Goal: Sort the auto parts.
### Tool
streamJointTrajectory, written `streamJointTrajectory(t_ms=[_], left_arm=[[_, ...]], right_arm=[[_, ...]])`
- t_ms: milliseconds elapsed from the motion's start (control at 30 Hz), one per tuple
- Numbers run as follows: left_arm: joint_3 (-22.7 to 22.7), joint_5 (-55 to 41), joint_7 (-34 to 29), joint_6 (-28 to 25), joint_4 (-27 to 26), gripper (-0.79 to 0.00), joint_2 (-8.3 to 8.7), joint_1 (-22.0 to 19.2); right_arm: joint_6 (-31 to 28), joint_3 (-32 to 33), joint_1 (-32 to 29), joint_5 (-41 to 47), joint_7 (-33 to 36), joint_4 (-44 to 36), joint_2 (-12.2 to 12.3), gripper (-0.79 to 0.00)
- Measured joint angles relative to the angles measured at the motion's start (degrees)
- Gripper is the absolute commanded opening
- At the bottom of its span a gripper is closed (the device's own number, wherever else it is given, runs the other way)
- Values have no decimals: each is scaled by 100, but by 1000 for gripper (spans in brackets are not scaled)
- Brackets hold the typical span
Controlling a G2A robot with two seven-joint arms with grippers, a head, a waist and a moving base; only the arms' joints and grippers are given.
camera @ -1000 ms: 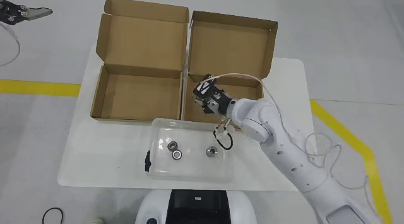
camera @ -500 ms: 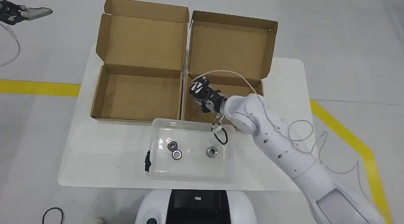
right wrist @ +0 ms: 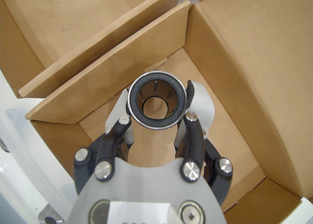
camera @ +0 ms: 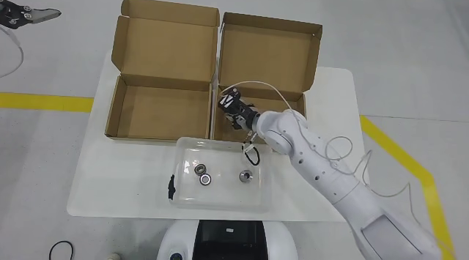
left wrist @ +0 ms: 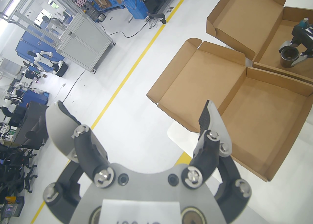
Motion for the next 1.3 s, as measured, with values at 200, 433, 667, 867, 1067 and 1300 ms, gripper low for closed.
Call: streamJointTrajectory(t_ms=[200,433,667,867,1067,1300], left_arm=[[0,0,0,0,0,0,0,0],[0,0,0,0,0,0,0,0],[0,0,0,0,0,0,0,0],[0,0,0,0,0,0,0,0],[0,0,0,0,0,0,0,0],[0,0,0,0,0,0,0,0]], right_arm=[[-100,11,16,0,-122,146,-49,-139],[-198,80,-6,-79,-147,182,-64,0],[-361,446,-269,-328,-174,-489,78,0],[-877,860,-666,-565,412,-1767,286,0],[-1413,1267,-1218,-537,682,-2976,465,0],[-2191,1601,-1777,-107,1117,-3863,638,0]])
